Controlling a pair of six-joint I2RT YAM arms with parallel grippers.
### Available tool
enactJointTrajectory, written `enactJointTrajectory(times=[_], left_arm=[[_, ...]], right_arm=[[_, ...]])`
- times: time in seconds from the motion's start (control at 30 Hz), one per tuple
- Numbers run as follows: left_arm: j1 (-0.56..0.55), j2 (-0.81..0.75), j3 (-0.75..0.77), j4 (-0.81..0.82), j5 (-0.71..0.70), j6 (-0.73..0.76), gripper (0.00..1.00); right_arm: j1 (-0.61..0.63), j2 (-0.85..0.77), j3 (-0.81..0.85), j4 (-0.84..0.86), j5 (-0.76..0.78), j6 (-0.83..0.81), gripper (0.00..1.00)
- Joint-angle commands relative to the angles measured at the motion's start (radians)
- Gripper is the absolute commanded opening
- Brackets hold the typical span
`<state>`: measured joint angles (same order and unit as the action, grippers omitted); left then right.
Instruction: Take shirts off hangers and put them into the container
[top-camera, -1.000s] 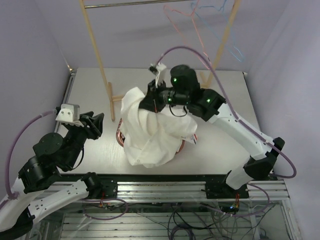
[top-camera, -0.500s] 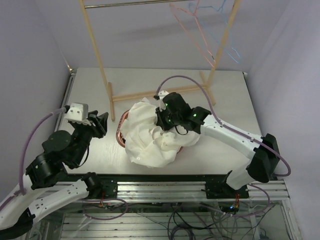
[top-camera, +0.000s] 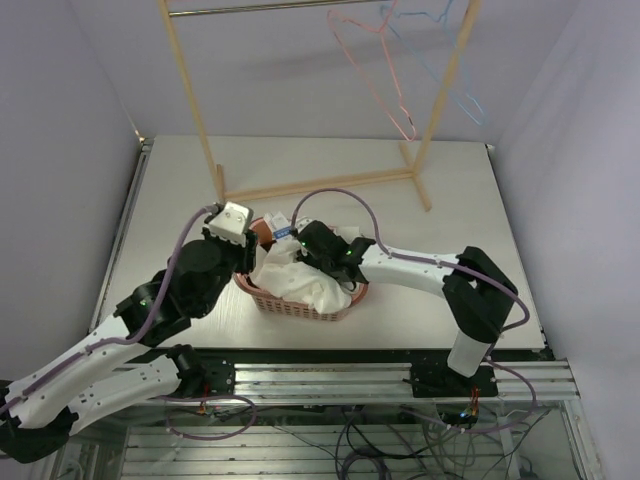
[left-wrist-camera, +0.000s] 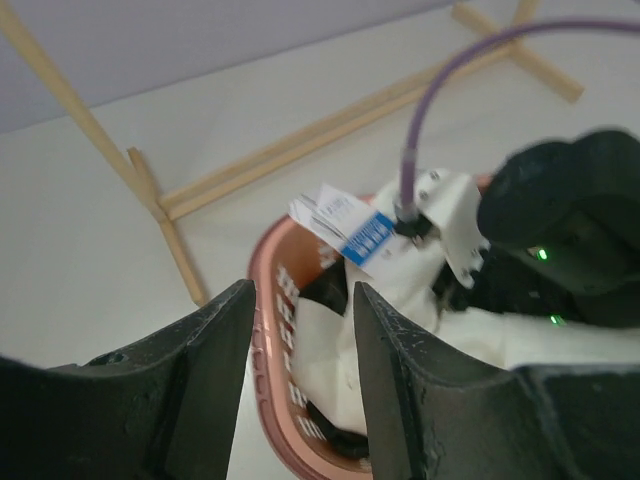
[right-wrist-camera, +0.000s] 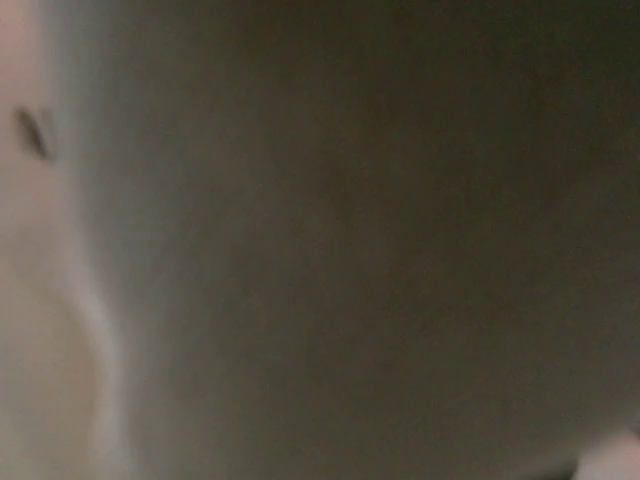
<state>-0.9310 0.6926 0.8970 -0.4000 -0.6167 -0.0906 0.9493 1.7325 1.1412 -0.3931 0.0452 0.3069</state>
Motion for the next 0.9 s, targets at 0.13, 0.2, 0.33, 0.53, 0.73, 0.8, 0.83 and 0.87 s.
enactJointTrajectory(times=[0.13,0.2,0.33,0.53,0.73,0.8,0.83,0.87], left_arm=[[0.006,-0.046,-0.069,0.088,0.087,0.004,0.55],[0.007,-0.056,-0.077,0.087,0.077,0.003,0.56],[0.007,-0.056,-0.08,0.08,0.086,-0.005,0.57],[0.008,-0.035,-0.073,0.063,0.096,-0.014,0.57],[0.008,-0.047,-0.075,0.058,0.095,-0.023,0.56],[0.009,-0.061,-0.08,0.059,0.088,-0.026,0.56],[0.009,-0.067,-0.081,0.059,0.086,-0.026,0.56],[0.008,-0.071,-0.082,0.059,0.082,-0.027,0.56]], right_arm=[[0.003,0.194,0.002,0.01,0.015,0.021,0.0],[0.003,0.182,0.017,0.001,0.024,0.028,0.02],[0.003,0.126,0.079,-0.059,0.075,0.039,0.32],[0.0,0.012,0.21,-0.153,0.15,0.039,0.68],[-0.001,-0.03,0.382,-0.251,0.202,0.014,0.68],[-0.001,-0.041,0.421,-0.273,0.219,0.008,0.69],[-0.002,-0.047,0.439,-0.283,0.228,0.005,0.69],[-0.003,-0.055,0.455,-0.293,0.238,0.003,0.69]])
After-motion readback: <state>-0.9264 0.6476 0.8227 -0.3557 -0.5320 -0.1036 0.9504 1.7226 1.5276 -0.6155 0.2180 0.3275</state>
